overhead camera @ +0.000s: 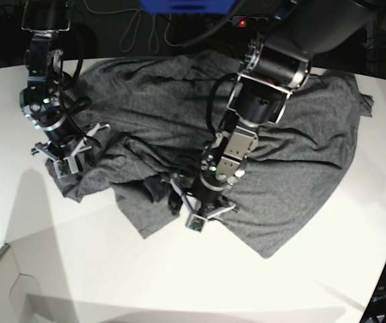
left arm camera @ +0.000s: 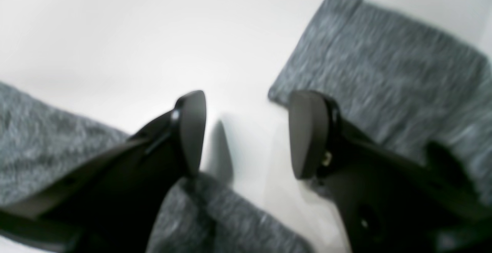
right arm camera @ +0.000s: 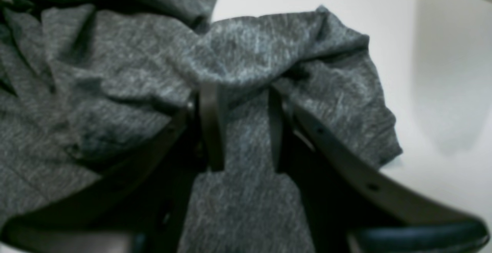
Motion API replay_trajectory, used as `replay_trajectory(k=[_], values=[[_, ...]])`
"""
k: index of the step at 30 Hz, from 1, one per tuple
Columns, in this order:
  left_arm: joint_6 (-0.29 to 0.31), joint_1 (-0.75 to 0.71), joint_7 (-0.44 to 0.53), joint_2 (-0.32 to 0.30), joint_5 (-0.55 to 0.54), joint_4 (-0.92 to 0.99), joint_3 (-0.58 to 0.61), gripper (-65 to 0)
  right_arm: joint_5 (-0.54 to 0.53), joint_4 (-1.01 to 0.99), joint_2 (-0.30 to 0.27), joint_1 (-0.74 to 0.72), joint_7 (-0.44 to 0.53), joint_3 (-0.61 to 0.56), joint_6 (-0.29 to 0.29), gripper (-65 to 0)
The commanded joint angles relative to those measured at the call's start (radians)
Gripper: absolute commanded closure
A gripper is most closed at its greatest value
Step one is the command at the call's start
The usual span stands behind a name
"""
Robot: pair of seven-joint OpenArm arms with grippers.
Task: Layout the t-shirt on the table in an organized manner, then fold the t-shirt properly
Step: 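Grasp the bunched fabric with the left gripper and drag it toward the hem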
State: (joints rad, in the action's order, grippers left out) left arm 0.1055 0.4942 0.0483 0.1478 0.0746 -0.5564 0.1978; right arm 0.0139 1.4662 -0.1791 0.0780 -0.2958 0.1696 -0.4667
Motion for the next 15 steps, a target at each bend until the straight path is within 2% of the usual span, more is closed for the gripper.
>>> replay_trajectory(k=[1, 5, 11, 15], values=[[0.001, 0.033, 0.045, 0.009, -0.028, -0.020, -0.001, -33.2, -0.015, 0.018, -0.006, -0.014, 0.025, 0.003, 0.004, -19.3], [0.001, 0.034, 0.065, 0.009, -0.154, -0.012, 0.015, -33.2, -0.015, 0.018, -0.006, -0.014, 0.025, 0.002, 0.004, -19.2], [0.001, 0.034, 0.066, 0.009, -0.298, -0.009, 0.233, -33.2, -0.015, 0.018, -0.006, -0.013, 0.025, 0.002, 0.004, -19.1], [0.001, 0.047, 0.068, 0.009, -0.339, 0.028, 0.256, -33.2, -0.015, 0.021, -0.009, 0.004, 0.025, 0.002, 0.004, -19.1]])
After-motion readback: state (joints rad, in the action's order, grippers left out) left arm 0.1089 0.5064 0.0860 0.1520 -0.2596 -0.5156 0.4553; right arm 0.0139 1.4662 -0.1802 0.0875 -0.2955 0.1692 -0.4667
